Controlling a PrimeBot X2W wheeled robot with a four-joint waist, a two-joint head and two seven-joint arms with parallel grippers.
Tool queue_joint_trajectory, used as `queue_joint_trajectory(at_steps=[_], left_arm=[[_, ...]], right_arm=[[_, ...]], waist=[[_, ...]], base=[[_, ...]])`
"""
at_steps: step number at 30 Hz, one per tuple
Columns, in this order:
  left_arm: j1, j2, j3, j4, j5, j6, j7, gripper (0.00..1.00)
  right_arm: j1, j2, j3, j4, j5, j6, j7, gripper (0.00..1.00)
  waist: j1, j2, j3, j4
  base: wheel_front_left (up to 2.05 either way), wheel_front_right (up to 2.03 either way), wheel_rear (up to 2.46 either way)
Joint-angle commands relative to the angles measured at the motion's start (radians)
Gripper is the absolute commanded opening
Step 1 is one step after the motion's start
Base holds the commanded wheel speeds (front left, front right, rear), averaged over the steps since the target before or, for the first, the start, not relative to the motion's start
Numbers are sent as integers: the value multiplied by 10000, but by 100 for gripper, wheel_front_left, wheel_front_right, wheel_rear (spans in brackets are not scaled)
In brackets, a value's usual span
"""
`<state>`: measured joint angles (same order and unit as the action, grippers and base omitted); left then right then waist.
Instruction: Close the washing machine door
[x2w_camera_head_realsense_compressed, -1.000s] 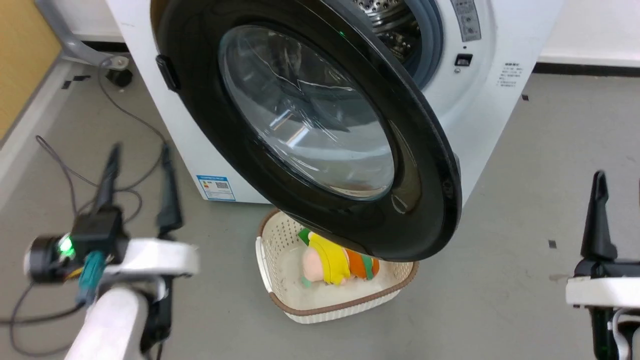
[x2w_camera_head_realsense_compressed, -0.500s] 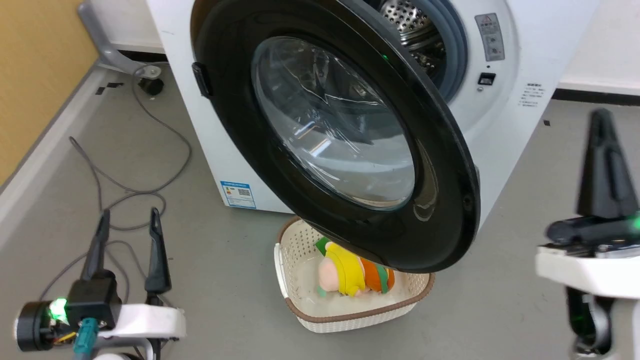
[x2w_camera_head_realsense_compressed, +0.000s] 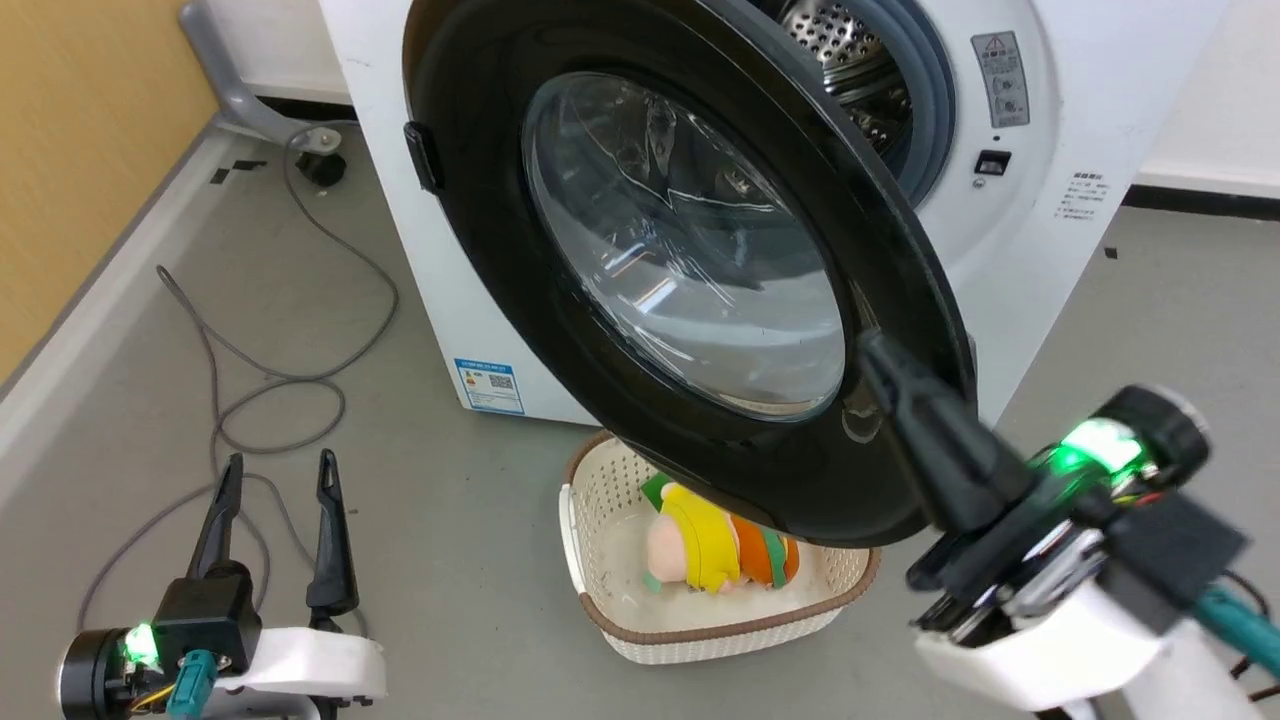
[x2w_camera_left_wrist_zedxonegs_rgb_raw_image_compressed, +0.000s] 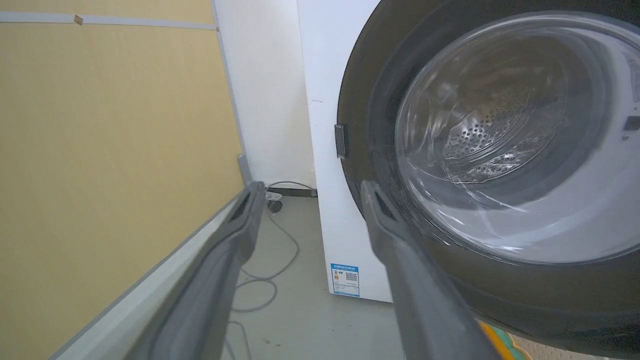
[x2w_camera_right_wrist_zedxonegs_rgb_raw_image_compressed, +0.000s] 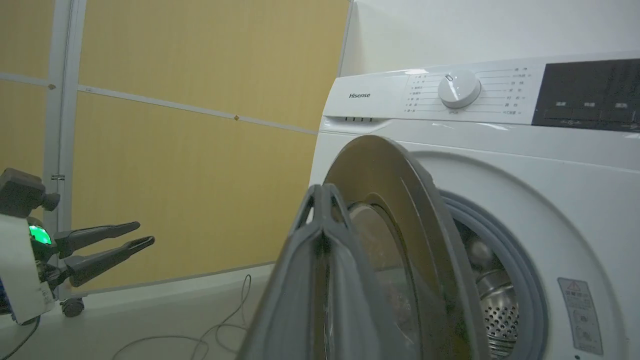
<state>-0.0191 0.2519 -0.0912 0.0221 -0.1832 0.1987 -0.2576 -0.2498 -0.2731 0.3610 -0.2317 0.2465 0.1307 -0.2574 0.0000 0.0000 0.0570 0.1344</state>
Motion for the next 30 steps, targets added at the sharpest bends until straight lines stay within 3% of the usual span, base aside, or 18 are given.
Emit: queue_joint_trajectory(at_steps=[1, 6, 12, 21, 30], left_arm=[[98, -75, 61, 33, 105, -81, -41, 100], [2, -293, 214, 89, 266, -210, -41, 100], [-149, -528, 347, 111, 462, -357, -41, 100], [-514, -854, 379, 58, 777, -601, -41, 100], [-1147, -1203, 338, 59, 986, -871, -41, 100]], right_arm=[[-122, -192, 207, 226, -6, 0, -44, 0], [-152, -915, 1011, 1387, -72, 0, -44, 0], [-219, -1261, 1109, 2778, 148, 0, -44, 0], [-717, -1281, 619, 4194, 297, 0, -44, 0], [-1868, -928, -596, 5395, 114, 0, -44, 0]], waist=[[0, 0, 47, -12], [0, 0, 208, -59], [0, 0, 474, -133], [0, 0, 1107, -147], [0, 0, 2037, -15]], base=[[0, 0, 0], [0, 0, 0], [0, 0, 0], [0, 0, 0], [0, 0, 0]])
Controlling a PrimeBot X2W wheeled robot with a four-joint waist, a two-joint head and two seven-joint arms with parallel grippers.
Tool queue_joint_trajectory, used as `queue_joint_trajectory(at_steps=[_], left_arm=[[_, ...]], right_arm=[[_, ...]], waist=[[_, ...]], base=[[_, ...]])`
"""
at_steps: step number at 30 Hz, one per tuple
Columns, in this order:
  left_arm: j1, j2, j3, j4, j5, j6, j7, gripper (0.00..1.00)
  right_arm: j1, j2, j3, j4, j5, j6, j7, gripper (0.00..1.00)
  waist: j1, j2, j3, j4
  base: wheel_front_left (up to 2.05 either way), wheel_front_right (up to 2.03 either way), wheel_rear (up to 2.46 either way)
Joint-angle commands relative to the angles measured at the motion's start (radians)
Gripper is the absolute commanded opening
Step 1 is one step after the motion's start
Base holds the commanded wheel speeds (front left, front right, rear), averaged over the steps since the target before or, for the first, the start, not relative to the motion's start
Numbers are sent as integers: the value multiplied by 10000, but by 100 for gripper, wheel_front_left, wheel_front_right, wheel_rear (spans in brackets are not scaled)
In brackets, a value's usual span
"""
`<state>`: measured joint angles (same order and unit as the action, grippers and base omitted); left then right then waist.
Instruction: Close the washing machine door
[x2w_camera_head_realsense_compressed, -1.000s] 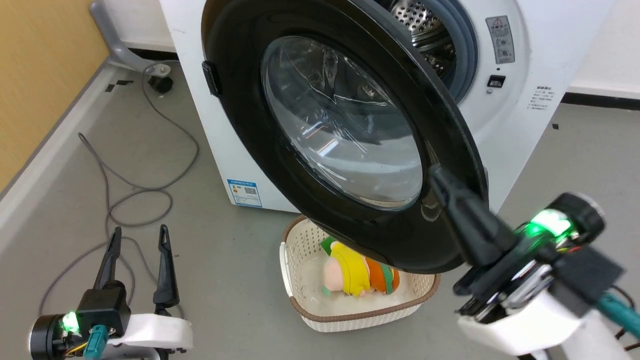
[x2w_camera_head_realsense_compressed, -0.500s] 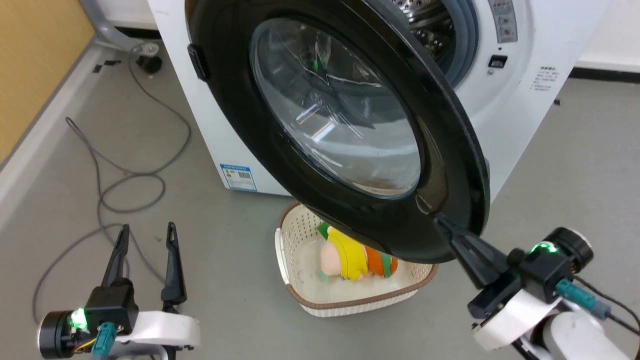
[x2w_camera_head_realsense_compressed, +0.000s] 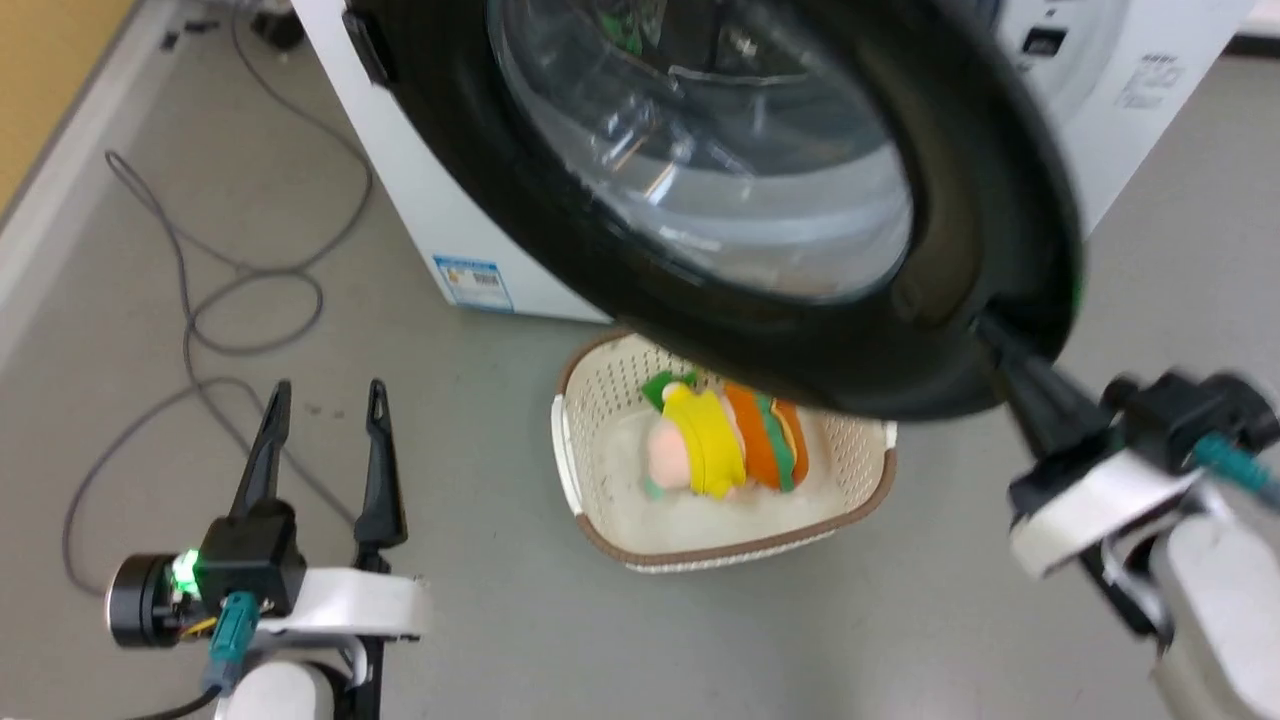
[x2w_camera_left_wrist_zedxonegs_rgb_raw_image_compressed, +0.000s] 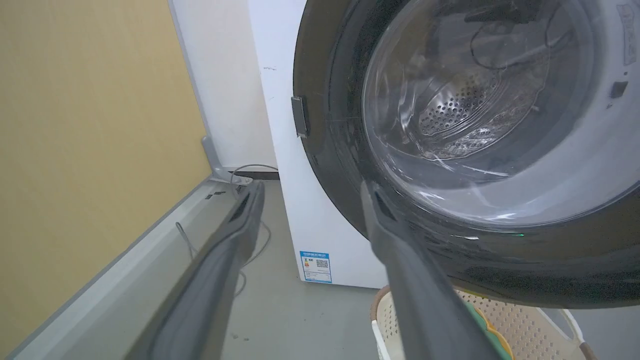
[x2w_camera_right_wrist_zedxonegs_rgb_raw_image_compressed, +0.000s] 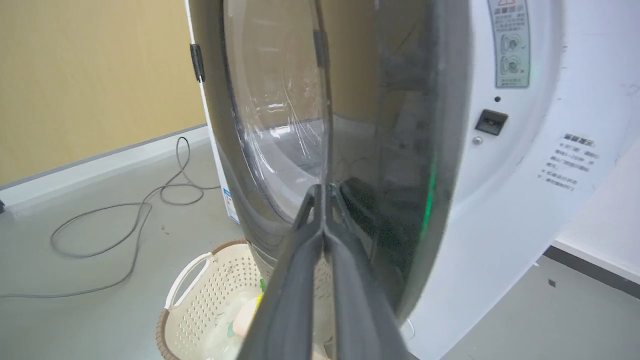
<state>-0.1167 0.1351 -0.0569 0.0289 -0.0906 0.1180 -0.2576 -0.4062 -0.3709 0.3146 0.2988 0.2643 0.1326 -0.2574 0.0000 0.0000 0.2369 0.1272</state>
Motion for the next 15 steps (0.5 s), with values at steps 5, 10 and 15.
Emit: queue_joint_trajectory(at_steps=[5, 10, 15], left_arm=[[-541, -219, -10, -1, 130, -189, -41, 100], [-845, -385, -8, -16, 194, -269, -41, 100], [-1071, -528, 7, -111, 245, -293, -42, 100]], right_arm=[[-1369, 142, -781, 623, -207, -19, -44, 0], [-2478, 276, -1416, 1068, -486, -19, -44, 0], [-3462, 385, -2080, 1629, -758, -19, -44, 0]], waist=[[0, 0, 818, 153], [0, 0, 1342, 257], [0, 0, 1745, 324]], base=[[0, 0, 0], [0, 0, 0], [0, 0, 0]])
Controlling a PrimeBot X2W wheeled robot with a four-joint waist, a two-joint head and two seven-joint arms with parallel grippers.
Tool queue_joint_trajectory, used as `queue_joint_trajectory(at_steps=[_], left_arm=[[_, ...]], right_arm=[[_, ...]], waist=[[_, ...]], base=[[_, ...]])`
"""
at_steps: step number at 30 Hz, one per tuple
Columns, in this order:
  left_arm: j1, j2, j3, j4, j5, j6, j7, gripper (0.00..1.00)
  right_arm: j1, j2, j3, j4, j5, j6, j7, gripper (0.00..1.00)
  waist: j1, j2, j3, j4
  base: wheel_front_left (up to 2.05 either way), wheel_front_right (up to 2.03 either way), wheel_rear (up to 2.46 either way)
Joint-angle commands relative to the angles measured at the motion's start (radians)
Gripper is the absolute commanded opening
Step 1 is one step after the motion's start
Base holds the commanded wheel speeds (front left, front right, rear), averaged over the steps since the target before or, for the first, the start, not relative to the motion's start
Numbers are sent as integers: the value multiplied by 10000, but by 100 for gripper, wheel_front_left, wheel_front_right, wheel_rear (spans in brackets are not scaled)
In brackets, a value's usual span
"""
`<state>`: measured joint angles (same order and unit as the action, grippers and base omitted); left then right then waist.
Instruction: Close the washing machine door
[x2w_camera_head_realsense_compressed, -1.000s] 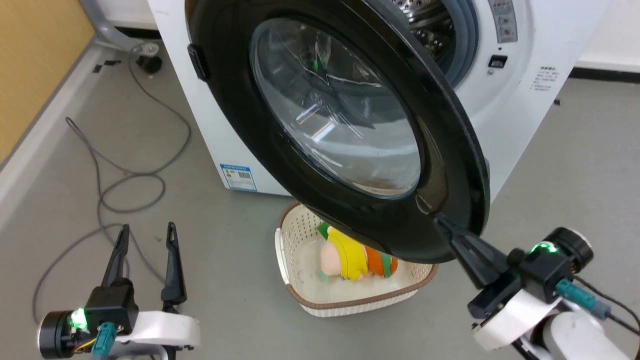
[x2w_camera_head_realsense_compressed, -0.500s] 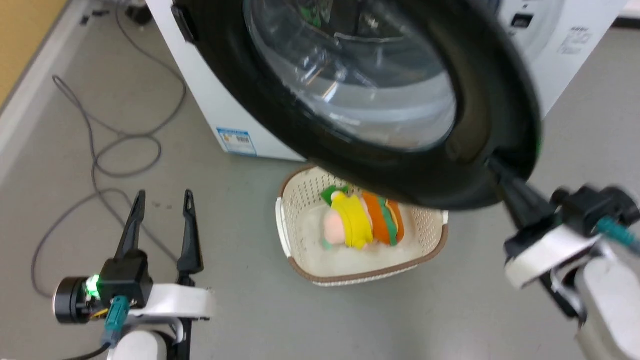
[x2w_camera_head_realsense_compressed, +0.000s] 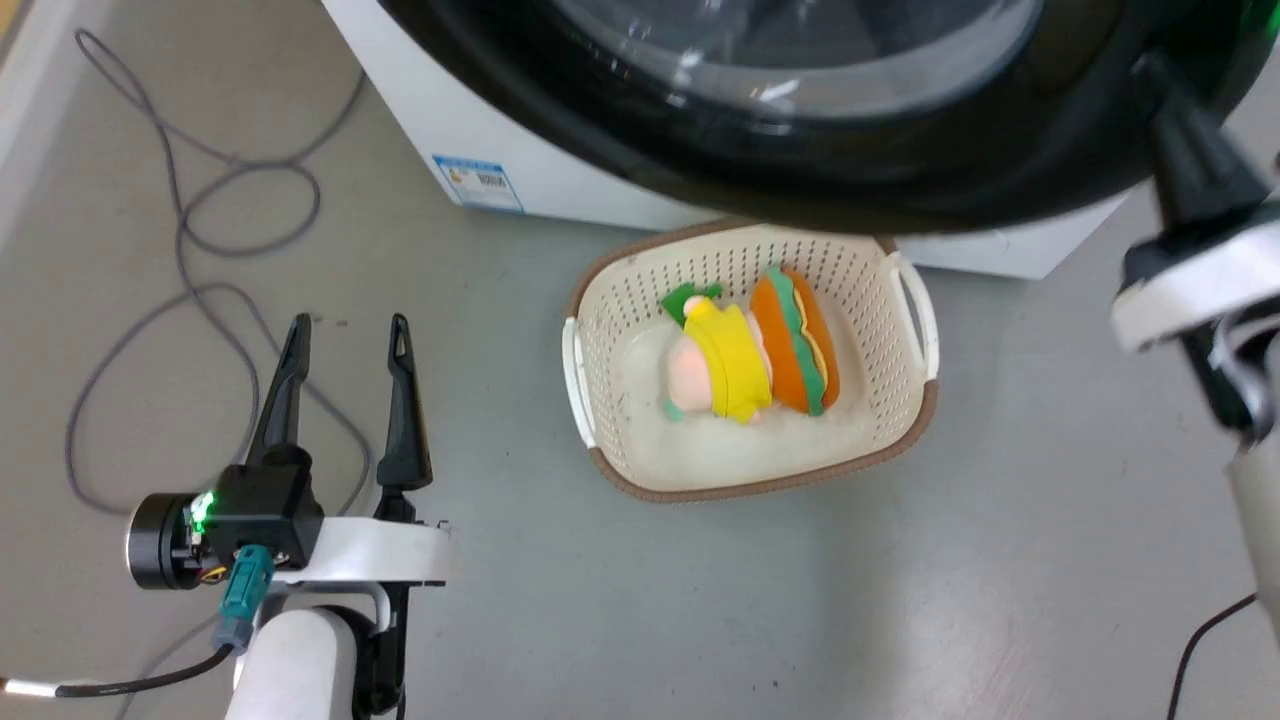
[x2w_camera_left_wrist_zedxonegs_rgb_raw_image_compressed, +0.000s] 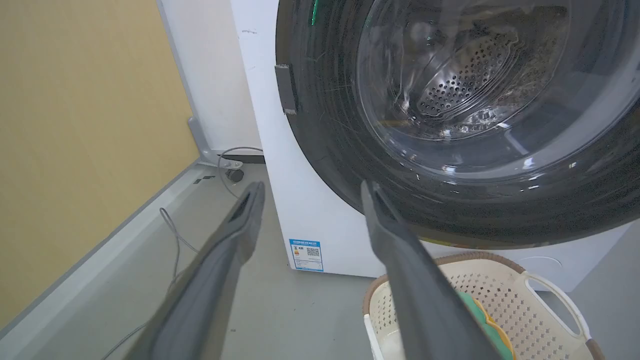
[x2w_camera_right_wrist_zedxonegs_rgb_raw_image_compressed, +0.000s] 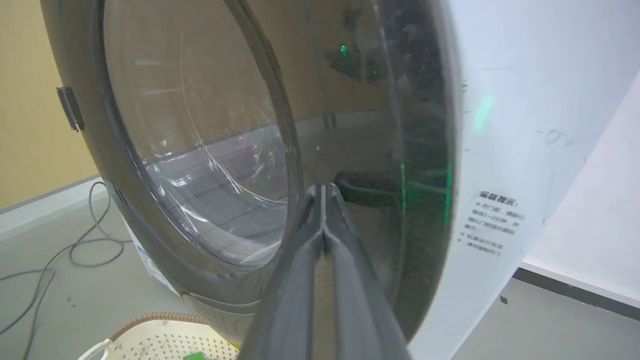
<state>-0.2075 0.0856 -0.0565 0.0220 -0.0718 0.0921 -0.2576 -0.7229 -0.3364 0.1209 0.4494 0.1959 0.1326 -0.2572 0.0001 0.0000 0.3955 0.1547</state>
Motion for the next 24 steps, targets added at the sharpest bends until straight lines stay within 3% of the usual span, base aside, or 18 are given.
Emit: queue_joint_trajectory(at_steps=[1, 14, 24], left_arm=[[-198, -57, -2, -57, 66, -43, -42, 100], [-554, -248, 14, -112, 127, -112, -42, 100], [-442, -283, 212, -42, 268, -135, -42, 100]], right_arm=[[-488, 51, -264, 264, -108, -19, -46, 0], [-1961, 17, -1059, 1575, -843, -19, -46, 0], [-1695, 462, -1349, 1495, -1193, -19, -46, 0]], waist=[[-1, 0, 237, 65], [-1, 0, 720, 225], [-1, 0, 289, -48]], base=[[0, 0, 0], [0, 0, 0], [0, 0, 0]])
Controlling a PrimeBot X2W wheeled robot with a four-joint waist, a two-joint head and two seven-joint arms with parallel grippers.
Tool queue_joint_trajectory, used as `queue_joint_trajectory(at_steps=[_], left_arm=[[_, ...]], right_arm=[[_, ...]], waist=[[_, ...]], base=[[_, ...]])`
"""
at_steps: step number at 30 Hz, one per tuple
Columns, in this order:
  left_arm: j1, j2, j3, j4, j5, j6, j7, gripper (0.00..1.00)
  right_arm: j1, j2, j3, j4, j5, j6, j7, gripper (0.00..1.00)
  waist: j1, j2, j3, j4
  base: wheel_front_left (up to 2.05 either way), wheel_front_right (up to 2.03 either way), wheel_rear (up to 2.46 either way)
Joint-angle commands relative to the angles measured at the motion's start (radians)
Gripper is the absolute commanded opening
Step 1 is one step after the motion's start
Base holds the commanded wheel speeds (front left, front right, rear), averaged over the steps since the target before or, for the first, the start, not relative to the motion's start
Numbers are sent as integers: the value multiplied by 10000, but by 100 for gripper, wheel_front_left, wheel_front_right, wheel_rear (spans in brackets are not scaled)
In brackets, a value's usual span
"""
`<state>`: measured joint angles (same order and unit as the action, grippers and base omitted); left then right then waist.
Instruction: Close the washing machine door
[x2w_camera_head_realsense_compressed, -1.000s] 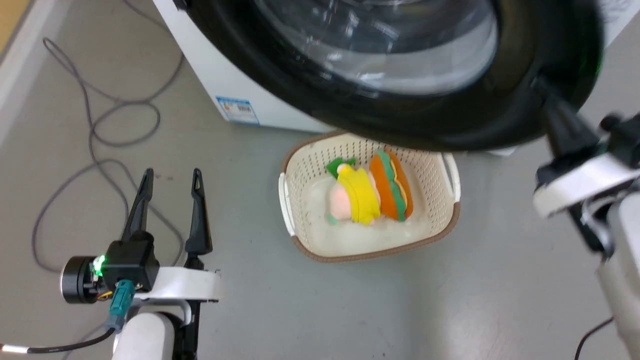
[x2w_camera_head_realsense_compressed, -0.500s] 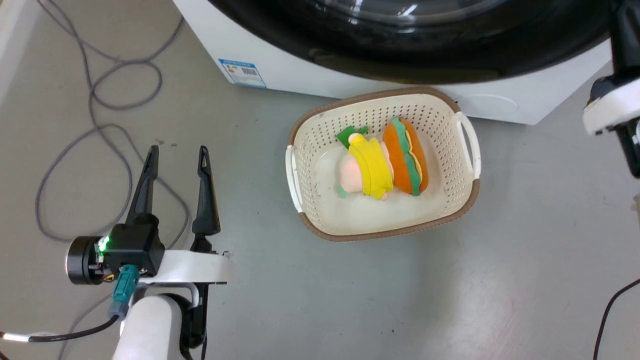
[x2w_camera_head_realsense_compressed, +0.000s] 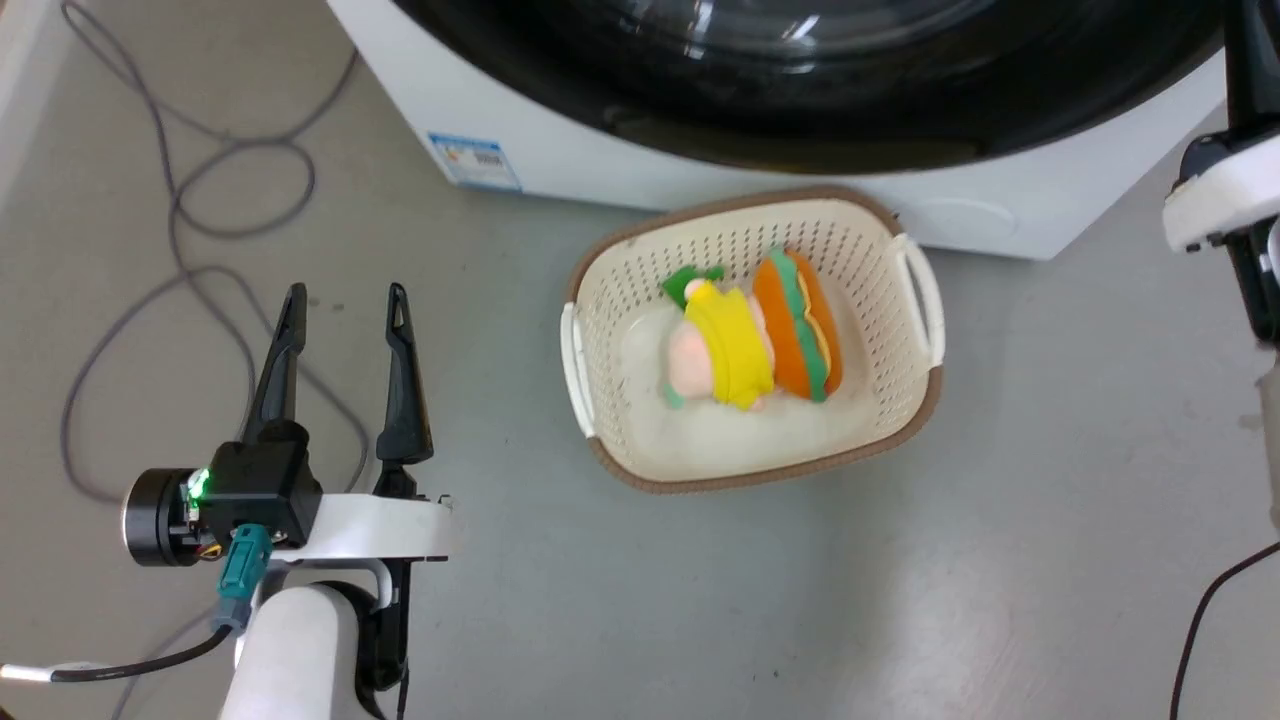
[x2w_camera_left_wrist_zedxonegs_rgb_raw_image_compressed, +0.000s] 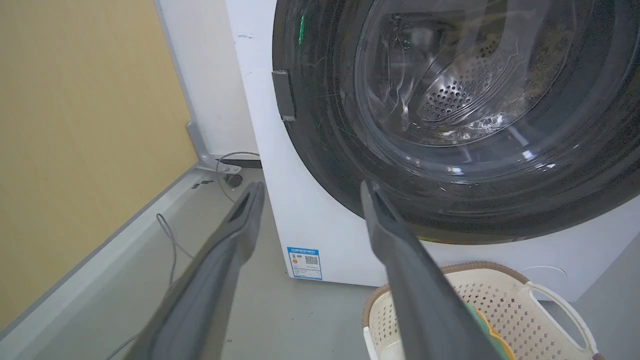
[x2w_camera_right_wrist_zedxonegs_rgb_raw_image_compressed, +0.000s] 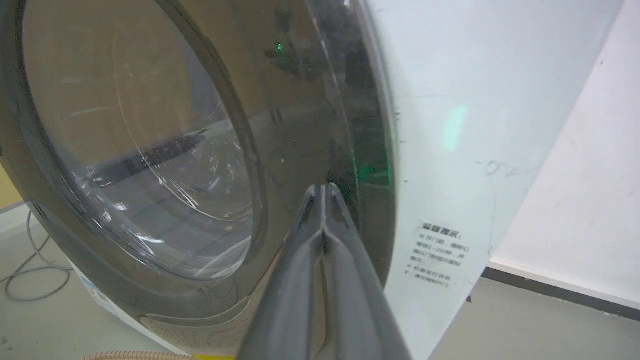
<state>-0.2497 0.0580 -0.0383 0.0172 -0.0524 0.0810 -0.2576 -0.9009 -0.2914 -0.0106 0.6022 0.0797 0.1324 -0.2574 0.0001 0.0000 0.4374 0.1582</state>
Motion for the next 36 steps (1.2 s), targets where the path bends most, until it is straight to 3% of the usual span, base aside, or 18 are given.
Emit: queue_joint_trajectory(at_steps=[1, 12, 21, 22, 23, 24, 36], left_arm=[[14, -6, 52, 32, 91, -38, -42, 100], [532, 105, 332, 265, 223, -93, -42, 100], [1100, 163, 440, 471, 262, -112, -42, 100], [1171, 169, 449, 498, 265, -114, -42, 100], [1246, 174, 457, 526, 269, -113, -42, 100], [1320, 179, 464, 556, 273, -111, -42, 100], [2245, 161, 531, 768, 263, -13, -42, 100]], right_arm=[[235, 46, -65, -152, -35, -17, -44, 0], [2482, 258, -462, -2837, -718, -17, -44, 0], [4239, 1279, -743, -4303, -514, -17, -44, 1], [4441, 1437, -762, -4278, -390, -17, -44, 37], [4617, 1551, -754, -4275, -296, -17, -44, 91], [4781, 1620, -742, -4308, -275, -17, -44, 100], [6803, 2304, -681, -3966, 36, -17, -44, 100]], waist=[[-1, 0, -246, -133], [-1, 0, -1496, -845], [-1, 0, -2395, -1489], [-1, 0, -2508, -1563], [-1, 0, -2618, -1632], [-1, 0, -2718, -1693], [-1, 0, -3893, -2271]], base=[[0, 0, 0], [0, 0, 0], [0, 0, 0], [0, 0, 0], [0, 0, 0], [0, 0, 0], [0, 0, 0]])
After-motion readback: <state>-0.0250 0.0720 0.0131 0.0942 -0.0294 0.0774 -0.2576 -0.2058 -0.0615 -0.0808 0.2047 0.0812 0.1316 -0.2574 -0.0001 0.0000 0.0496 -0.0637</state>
